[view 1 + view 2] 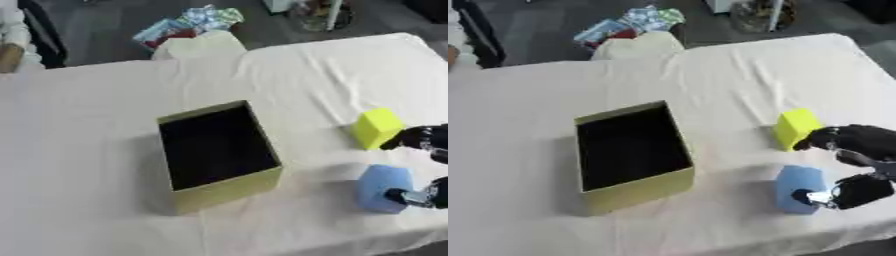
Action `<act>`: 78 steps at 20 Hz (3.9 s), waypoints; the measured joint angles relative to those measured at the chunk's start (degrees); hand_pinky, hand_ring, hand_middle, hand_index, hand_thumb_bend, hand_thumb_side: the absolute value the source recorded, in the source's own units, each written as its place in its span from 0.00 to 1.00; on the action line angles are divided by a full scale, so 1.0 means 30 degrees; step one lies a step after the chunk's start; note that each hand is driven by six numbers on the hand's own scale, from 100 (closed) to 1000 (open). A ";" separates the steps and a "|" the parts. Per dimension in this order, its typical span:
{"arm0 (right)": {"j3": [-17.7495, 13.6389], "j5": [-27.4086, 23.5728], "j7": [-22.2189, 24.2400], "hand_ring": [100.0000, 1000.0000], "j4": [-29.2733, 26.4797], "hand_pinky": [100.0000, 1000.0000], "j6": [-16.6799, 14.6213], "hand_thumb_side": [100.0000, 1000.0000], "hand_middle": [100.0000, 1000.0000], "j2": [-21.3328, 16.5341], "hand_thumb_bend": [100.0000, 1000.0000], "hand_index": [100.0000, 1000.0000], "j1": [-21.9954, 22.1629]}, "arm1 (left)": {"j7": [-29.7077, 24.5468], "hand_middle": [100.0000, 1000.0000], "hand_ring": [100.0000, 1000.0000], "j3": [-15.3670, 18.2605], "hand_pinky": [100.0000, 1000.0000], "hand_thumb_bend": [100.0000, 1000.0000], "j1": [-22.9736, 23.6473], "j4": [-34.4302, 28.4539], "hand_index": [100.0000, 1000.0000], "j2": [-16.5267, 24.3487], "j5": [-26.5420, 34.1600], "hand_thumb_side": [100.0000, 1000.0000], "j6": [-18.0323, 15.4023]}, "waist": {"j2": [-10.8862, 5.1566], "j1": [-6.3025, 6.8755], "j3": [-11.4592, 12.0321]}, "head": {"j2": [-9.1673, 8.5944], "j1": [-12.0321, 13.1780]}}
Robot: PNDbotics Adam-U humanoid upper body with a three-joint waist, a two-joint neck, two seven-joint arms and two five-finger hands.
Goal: Pick up objects on the table and place them in the box.
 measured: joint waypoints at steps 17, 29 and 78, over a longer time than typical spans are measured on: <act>0.0371 0.0481 0.0966 0.84 0.0950 0.81 -0.0842 0.76 0.75 0.0049 0.42 0.90 -0.0423 | -0.0250 0.74 0.66 -0.0071 0.69 0.26 -0.0168 0.0000 0.90 -0.0167 0.0032 0.96 -0.0185 | 0.0314 0.0241 0.0049 | 0.0000 0.0791; 0.1073 0.0766 0.1344 0.72 0.2120 0.75 -0.0999 0.64 0.54 0.0453 0.34 0.85 -0.1106 | -0.0492 0.74 0.65 -0.0141 0.69 0.25 -0.0212 0.0000 0.90 -0.0321 0.0175 0.97 -0.0295 | 0.0314 0.0256 0.0259 | 0.0000 0.0773; 0.4240 -0.5458 0.2640 0.53 -0.1008 0.70 0.0525 0.33 0.35 0.2716 0.09 0.62 -1.5010 | -0.1123 0.72 0.63 -0.0601 0.68 0.23 -0.1004 -0.0001 0.89 -0.0487 0.0774 0.97 -0.0934 | 0.0718 0.0188 0.1104 | 0.0004 0.1069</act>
